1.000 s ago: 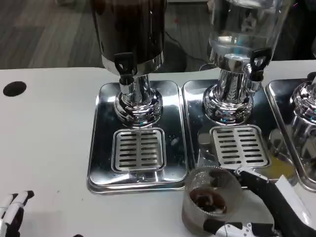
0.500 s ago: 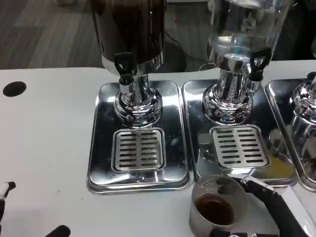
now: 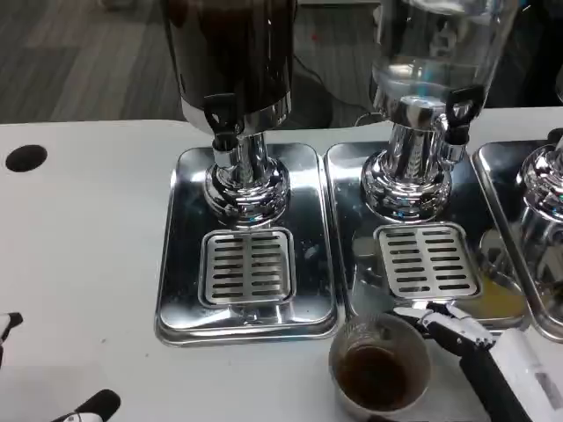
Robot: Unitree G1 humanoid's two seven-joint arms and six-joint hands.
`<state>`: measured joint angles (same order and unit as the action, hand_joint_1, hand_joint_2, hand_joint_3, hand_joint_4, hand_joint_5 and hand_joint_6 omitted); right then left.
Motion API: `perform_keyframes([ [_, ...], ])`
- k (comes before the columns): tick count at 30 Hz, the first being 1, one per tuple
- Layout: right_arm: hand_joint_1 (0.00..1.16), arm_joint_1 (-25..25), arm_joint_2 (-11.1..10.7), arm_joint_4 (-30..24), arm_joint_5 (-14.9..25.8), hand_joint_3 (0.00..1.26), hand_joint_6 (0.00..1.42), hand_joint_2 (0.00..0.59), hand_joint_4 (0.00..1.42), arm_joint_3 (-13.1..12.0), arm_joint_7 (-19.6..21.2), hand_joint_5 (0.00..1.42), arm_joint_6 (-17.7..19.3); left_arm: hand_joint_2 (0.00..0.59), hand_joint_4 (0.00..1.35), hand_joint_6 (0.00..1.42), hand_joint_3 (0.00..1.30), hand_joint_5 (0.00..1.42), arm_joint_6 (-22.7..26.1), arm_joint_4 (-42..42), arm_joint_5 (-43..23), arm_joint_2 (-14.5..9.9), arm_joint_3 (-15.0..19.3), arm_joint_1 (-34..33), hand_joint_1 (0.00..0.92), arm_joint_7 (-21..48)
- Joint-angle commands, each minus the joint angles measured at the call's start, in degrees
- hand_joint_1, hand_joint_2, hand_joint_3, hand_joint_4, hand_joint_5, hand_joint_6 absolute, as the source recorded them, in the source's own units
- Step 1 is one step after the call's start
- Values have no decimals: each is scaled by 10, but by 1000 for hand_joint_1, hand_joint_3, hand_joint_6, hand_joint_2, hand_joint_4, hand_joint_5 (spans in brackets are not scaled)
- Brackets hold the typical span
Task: Grasp the cup under the faucet to collect the drink, then remove the cup.
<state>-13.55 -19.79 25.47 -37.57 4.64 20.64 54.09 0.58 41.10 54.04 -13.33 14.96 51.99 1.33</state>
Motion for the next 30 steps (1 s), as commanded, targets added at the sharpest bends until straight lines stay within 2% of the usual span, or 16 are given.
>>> perform_keyframes([
  [1,643,9,-8,8,-4,434,140,138,427,12,20,343,8,77,21,431,163,133,-1,-2,-8,0,5,-4,0,10],
  [6,631,10,-10,6,3,393,87,142,383,24,14,309,-5,77,21,435,163,138,-1,-5,-7,0,2,-6,0,12],
  [13,619,11,-16,3,13,354,81,141,333,33,8,306,-19,77,21,438,163,140,-2,-9,-9,2,1,-6,0,13],
  [25,618,12,-20,3,35,344,65,141,326,43,-17,306,-33,77,21,439,163,141,-8,-12,-16,6,2,5,0,7],
  [27,613,12,-20,2,37,336,64,146,304,43,-18,293,-34,77,21,439,163,141,-8,-11,-17,6,4,7,0,7],
  [30,598,11,-21,-5,36,263,12,144,184,43,-20,224,-35,77,21,439,163,141,-9,-9,-16,6,4,7,0,7],
])
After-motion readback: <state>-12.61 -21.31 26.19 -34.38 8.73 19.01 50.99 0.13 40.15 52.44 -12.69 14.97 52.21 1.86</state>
